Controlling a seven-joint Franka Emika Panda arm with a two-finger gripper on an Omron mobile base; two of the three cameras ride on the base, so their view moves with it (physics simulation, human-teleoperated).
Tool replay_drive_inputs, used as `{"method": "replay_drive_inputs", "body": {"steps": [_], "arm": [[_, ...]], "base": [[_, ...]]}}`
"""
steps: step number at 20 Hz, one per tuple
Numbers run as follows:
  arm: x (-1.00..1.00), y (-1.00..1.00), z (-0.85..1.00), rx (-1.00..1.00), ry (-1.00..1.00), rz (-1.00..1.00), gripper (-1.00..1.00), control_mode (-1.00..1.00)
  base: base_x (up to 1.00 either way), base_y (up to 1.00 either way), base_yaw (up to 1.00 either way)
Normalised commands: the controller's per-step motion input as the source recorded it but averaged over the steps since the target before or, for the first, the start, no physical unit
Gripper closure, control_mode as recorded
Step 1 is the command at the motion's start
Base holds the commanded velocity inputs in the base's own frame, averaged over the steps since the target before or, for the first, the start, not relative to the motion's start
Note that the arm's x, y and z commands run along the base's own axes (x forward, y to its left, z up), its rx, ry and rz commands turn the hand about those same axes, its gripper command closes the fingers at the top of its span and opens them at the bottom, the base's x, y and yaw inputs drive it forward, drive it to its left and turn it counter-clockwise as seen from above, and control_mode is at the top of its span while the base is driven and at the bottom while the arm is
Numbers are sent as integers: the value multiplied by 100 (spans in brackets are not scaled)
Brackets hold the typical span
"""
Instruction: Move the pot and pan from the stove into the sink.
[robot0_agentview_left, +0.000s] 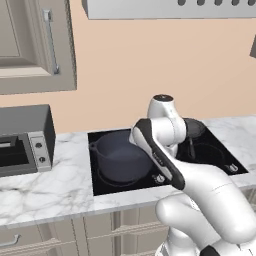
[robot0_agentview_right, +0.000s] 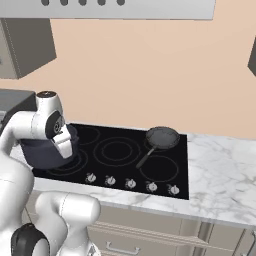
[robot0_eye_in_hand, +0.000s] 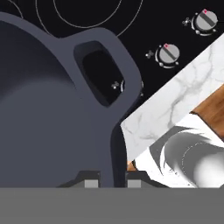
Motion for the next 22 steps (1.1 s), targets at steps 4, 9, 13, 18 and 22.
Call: {"method": "replay_drive_inputs", "body": {"steps": [4, 9, 13, 18, 22], "arm": [[-61, -23, 54, 4, -5, 0, 100, -100], [-52, -4, 39, 1, -28, 0, 100, -100], [-18, 0, 2, 0, -13, 1, 100, -100], [0, 0, 0, 0, 0, 0, 100, -100], [0, 0, 0, 0, 0, 0, 100, 100]], "base": [[0, 0, 0], [0, 0, 0], [0, 0, 0], [0, 0, 0], [-24, -15, 10]]}}
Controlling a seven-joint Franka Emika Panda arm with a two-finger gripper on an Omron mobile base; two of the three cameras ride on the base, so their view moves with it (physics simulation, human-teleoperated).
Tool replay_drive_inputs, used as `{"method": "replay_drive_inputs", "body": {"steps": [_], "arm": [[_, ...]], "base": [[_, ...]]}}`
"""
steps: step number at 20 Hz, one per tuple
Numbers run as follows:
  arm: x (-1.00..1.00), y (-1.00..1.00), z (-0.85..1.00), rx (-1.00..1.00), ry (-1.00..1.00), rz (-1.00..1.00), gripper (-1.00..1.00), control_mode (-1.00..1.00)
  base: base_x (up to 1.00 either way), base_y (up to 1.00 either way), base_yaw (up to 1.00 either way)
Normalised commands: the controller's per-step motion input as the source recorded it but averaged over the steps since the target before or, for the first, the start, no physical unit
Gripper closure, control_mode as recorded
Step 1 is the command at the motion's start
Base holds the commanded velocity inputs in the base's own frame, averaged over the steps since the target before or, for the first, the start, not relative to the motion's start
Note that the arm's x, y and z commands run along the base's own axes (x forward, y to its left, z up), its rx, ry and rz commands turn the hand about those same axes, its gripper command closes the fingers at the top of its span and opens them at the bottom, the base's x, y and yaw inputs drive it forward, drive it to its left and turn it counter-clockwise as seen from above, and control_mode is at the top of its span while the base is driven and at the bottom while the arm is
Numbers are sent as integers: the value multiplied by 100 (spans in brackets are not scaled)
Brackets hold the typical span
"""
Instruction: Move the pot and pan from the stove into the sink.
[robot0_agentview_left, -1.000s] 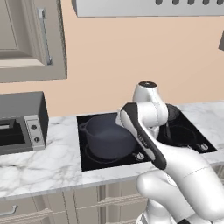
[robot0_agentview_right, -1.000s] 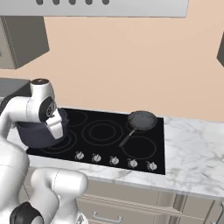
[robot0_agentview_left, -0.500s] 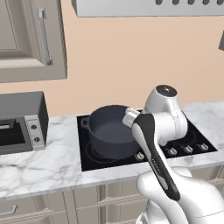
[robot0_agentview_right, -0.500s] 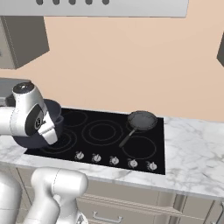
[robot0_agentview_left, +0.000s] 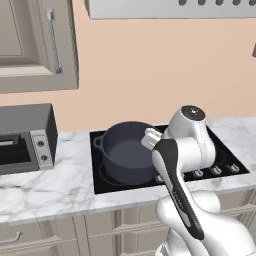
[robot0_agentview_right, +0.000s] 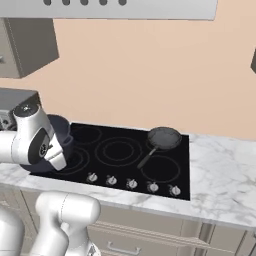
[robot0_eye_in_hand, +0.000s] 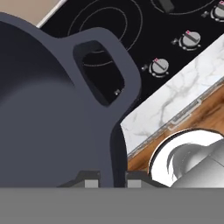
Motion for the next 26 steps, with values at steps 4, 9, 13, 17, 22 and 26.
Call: {"method": "replay_drive_inputs", "body": {"steps": [4, 9, 13, 17, 22, 26], "arm": [[0, 0, 0, 0, 0, 0, 100, 100], [0, 0, 0, 0, 0, 0, 100, 100], [0, 0, 0, 0, 0, 0, 100, 100], [0, 0, 0, 0, 0, 0, 100, 100], [0, 0, 0, 0, 0, 0, 100, 100], [0, 0, 0, 0, 0, 0, 100, 100]], "base": [[-22, -24, 30], [-24, -25, 37], [-24, -16, 42], [-23, -12, 44], [-23, -8, 44], [-24, -4, 44]]}}
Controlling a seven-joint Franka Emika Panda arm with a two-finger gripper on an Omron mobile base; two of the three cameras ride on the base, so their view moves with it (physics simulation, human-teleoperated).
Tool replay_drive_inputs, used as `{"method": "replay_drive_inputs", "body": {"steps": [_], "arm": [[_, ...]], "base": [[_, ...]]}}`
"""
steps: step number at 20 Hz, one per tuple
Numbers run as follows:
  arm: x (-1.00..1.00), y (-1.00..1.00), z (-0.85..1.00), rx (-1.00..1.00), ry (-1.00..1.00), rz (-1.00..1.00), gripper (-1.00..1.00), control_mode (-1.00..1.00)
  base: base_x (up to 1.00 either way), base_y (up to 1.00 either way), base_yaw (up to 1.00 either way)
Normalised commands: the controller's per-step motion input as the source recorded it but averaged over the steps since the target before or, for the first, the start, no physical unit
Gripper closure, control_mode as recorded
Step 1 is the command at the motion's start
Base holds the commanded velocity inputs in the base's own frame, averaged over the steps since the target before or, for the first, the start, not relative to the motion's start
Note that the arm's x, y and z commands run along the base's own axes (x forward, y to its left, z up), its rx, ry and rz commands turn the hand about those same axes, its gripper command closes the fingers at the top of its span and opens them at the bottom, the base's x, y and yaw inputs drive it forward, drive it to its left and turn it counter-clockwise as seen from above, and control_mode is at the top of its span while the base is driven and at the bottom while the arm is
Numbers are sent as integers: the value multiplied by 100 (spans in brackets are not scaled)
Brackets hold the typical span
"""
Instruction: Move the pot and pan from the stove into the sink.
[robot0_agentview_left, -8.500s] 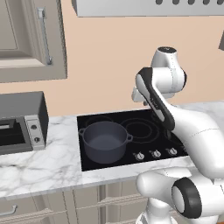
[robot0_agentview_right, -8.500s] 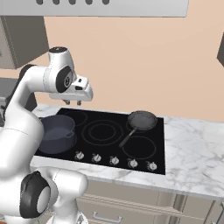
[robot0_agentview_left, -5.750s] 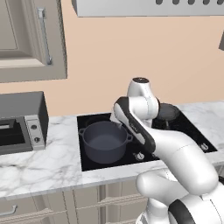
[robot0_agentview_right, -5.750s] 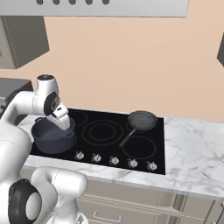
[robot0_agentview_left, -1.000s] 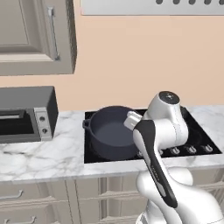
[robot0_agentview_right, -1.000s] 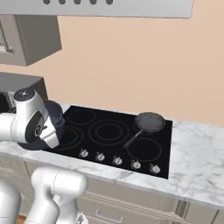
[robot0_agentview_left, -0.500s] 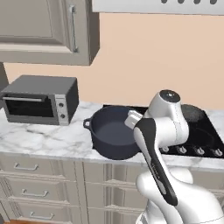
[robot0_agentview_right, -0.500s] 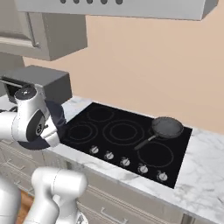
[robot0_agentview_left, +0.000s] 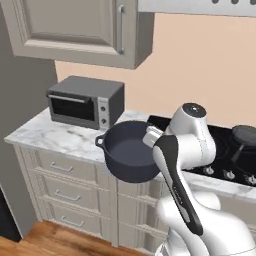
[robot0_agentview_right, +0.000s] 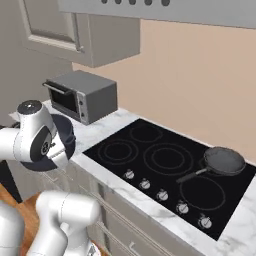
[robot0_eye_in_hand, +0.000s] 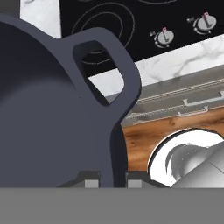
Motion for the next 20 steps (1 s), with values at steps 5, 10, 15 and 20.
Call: {"method": "replay_drive_inputs", "body": {"steps": [5, 10, 15, 20], "arm": [[0, 0, 0, 0, 0, 0, 100, 100], [0, 0, 0, 0, 0, 0, 100, 100], [0, 0, 0, 0, 0, 0, 100, 100], [0, 0, 0, 0, 0, 0, 100, 100]], "base": [[-29, -1, 42], [-29, 0, 42], [-21, -1, 45], [-18, -3, 46]]}}
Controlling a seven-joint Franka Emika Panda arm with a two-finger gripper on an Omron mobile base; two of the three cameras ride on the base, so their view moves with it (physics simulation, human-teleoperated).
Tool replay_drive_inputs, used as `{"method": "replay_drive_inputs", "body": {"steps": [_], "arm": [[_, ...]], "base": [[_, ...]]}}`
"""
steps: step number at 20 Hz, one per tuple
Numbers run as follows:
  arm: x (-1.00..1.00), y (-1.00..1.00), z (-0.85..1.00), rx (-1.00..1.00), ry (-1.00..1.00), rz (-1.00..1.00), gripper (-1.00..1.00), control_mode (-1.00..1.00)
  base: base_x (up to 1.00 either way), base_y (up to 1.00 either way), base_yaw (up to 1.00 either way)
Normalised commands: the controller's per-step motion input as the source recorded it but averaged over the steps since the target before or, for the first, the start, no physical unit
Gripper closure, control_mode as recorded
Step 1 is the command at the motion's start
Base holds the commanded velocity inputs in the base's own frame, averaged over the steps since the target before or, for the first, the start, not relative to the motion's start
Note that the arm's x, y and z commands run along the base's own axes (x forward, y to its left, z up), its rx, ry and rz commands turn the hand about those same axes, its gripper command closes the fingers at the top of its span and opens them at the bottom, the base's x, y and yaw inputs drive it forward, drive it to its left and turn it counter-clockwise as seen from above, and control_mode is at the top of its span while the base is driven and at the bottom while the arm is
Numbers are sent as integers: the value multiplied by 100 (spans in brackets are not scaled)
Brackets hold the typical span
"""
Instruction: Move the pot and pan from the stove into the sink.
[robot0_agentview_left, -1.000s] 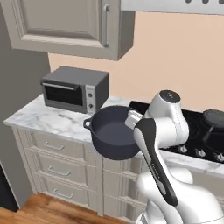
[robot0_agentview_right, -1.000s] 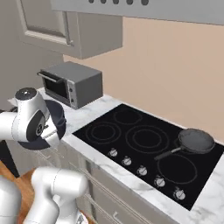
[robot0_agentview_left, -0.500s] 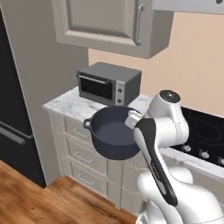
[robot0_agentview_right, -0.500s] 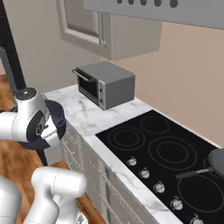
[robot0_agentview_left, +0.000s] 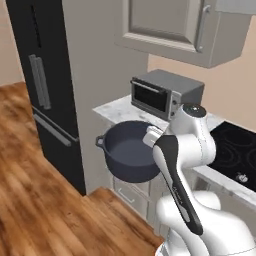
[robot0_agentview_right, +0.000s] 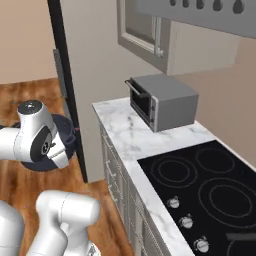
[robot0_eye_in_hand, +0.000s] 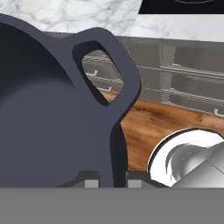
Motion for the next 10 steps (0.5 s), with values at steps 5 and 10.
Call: {"method": "replay_drive_inputs", "body": {"steps": [5, 10], "arm": [[0, 0, 0, 0, 0, 0, 100, 100], [0, 0, 0, 0, 0, 0, 100, 100]], "base": [[-16, -5, 46], [-15, -5, 46]]}}
